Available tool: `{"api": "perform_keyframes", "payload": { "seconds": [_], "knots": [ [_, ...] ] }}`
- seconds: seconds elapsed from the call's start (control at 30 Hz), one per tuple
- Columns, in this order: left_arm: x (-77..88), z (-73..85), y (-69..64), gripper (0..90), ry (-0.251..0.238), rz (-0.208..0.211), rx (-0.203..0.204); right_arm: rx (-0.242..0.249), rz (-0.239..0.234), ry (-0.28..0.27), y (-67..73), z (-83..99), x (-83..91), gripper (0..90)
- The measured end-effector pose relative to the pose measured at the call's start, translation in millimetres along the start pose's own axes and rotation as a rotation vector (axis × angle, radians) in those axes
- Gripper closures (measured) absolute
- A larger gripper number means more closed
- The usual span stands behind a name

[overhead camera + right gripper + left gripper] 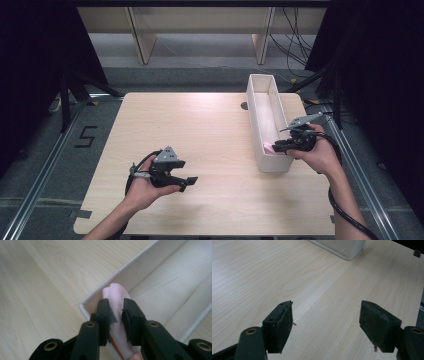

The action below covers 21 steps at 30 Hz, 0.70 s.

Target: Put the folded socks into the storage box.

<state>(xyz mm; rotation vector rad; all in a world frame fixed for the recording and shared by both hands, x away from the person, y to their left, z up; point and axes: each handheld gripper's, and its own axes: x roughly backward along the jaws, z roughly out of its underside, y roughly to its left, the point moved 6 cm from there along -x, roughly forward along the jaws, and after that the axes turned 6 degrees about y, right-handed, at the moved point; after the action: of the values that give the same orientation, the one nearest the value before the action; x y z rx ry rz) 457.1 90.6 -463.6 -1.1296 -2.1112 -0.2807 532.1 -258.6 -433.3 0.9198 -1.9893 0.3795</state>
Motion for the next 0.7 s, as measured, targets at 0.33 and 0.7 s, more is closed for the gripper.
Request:
{"api": "perform_keyframes", "payload": {
  "seconds": [0.33,0.7],
  "knots": [
    [3.0,-1.2,3.8,26.8,-0.003,-0.010,0.000,-0.077,0.041,-0.102,-8.4,0.8,19.3,70.6],
    [9.1,5.6,4.2,26.9,-0.019,-0.012,0.016,-0.175,0.070,-0.098,-2.0,20.4,28.0,81.5]
  ]
}}
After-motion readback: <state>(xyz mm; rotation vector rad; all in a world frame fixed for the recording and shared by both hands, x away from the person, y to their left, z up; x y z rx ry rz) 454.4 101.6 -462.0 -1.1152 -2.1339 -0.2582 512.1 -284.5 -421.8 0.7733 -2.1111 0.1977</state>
